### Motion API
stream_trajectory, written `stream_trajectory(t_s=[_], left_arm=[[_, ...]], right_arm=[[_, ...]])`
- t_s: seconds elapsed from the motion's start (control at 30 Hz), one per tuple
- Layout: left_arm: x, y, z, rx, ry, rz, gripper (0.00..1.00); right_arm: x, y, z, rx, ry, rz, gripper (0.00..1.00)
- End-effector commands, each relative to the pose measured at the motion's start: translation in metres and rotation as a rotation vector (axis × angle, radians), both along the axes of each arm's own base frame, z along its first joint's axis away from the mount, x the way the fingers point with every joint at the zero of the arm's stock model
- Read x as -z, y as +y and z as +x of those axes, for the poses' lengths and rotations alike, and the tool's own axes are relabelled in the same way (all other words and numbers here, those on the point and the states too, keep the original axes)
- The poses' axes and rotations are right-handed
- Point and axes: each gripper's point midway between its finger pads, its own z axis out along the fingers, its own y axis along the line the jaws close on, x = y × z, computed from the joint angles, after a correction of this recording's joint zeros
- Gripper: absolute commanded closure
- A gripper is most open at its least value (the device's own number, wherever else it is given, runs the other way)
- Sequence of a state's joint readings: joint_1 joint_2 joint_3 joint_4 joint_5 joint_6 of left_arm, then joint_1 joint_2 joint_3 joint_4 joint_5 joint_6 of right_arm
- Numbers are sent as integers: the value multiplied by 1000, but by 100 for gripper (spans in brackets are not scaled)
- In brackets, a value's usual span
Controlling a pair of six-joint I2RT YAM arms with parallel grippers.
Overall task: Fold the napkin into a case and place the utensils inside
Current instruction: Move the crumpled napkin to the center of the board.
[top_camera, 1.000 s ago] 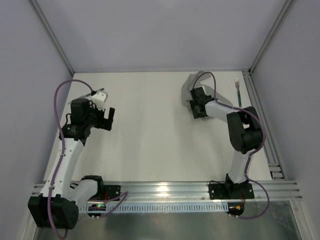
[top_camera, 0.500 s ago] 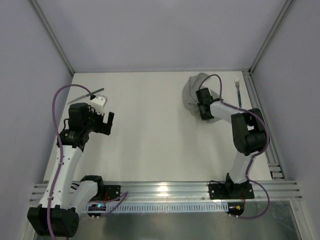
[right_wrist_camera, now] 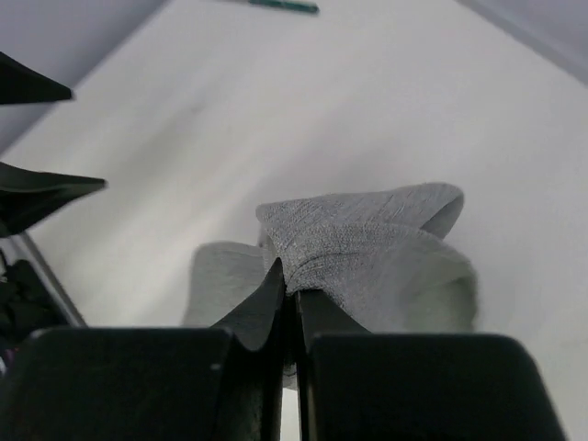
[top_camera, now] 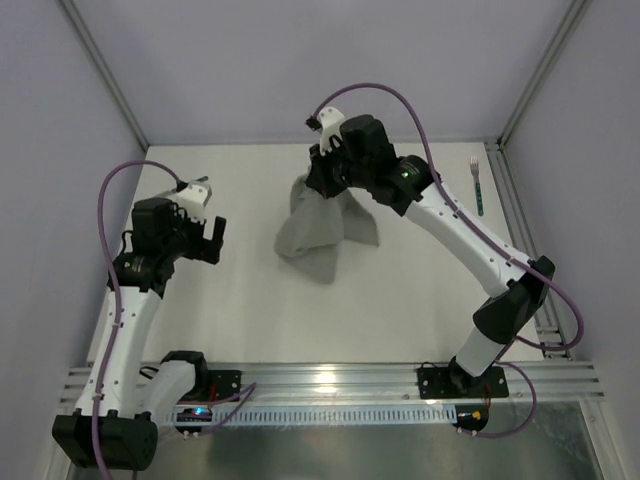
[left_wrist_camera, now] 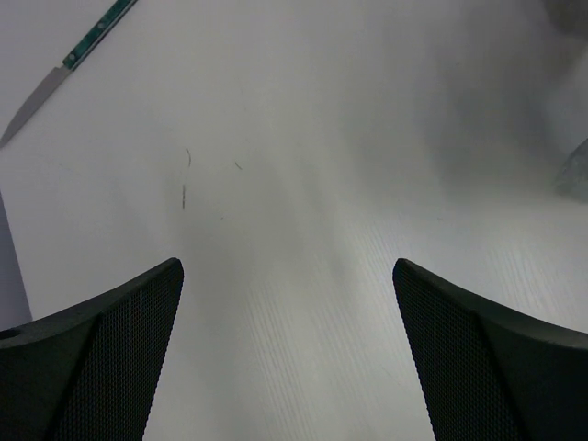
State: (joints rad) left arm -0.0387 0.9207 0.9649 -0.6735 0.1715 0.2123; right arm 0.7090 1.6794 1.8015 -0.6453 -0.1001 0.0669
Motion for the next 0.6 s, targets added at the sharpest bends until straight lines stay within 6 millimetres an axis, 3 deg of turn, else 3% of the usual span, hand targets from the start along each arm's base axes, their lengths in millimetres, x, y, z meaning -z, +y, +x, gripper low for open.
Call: stream_trajectory(t_s=[0.0,0.07,0.17,0.2,0.3,0.33,0.4,0.43,0.53,0.57], left_arm=[[-28,5,5,-36,-58,-4,1],[-33,4,5,-32,-65,-10,1],[-40,-1,4,0,-78,-16,1],[-39,-5,3,22,-76,-21,1],[-27,-10,0,81,-44,-5,1],[-17,-15,-2,119,-8,-16,1],[3,-19,-8,180,60,0,1],[16,-22,-10,209,107,-2,1],[55,-21,-19,270,207,41,4],[77,-18,-25,278,270,54,5]], right_arm=[[-75,21,-20,-145,-53,212,97],[-70,17,-13,-100,-62,193,97],[-30,8,-13,-64,-7,132,97],[0,5,-15,-58,39,101,97],[28,-3,-21,-37,74,106,94],[61,-10,-28,-24,144,92,91],[85,-12,-29,-20,179,110,84],[117,-20,-35,3,247,89,82],[171,-34,-39,52,348,49,75],[190,-43,-34,88,384,36,73]])
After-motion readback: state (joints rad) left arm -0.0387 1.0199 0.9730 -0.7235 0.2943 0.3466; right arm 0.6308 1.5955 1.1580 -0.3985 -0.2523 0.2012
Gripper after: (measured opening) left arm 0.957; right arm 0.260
